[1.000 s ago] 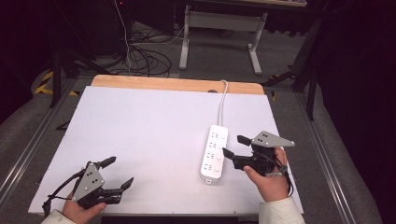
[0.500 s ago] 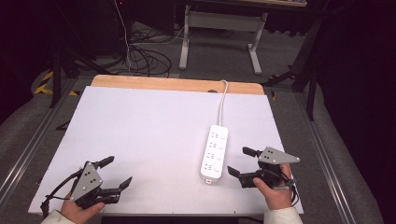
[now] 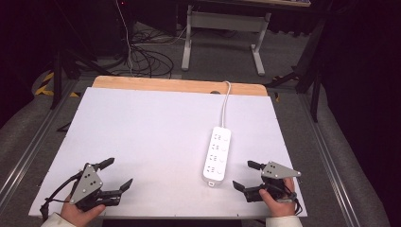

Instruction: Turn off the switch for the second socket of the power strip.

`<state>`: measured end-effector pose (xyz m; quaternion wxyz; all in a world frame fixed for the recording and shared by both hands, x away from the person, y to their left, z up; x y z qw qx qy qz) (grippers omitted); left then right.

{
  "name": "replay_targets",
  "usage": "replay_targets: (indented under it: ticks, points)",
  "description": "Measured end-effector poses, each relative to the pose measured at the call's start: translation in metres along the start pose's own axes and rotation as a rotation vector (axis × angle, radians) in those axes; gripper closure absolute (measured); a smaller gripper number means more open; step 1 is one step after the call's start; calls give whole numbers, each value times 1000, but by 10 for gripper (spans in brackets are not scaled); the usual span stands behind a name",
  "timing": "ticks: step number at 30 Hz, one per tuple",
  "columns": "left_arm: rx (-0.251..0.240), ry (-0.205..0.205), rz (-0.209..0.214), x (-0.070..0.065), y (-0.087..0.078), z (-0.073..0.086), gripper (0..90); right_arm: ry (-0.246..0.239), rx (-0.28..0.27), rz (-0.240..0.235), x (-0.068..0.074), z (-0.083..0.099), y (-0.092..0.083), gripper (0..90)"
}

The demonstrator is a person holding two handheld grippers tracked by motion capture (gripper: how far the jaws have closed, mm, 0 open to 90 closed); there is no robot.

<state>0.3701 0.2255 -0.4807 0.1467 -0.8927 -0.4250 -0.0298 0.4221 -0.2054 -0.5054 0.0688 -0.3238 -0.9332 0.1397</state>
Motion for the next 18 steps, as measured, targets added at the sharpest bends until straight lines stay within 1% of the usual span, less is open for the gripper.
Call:
replay_targets:
  ticks: [3, 4, 7, 11, 14, 15, 17, 18]
  points:
    - [6, -1, 3, 0, 0, 0, 156, 7, 0, 7, 0, 6, -1, 70]
    - [13, -3, 8, 0, 0, 0, 159, 2, 5, 18, -1, 9, -1, 72]
    - [29, -7, 15, 0, 0, 0, 172, -4, 45, 48, -4, 18, -3, 78]
    - [38, -15, 24, -1, 0, 1, 179, -3, 20, 52, -6, 15, -4, 75]
    - [32, -21, 27, -1, 0, 1, 179, -11, 34, 42, -6, 16, -3, 71]
    - [32, -17, 30, -1, 0, 1, 177, -20, 37, 40, -6, 16, -3, 73]
    - [31, -25, 34, -1, 1, 2, 175, -30, 34, 45, -6, 16, -4, 71]
    - [31, -35, 50, -1, 1, 2, 172, -33, 31, 47, -6, 15, -4, 65]
Point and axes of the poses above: each handheld gripper's, and its own axes: y roughly forward along the jaws, z roughly out of its underside, x roughly to its left, the point moved 6 cm from there along y, roughly forward along the jaws, and after that the axes turned 9 degrees about -x, right-handed, at the moved point
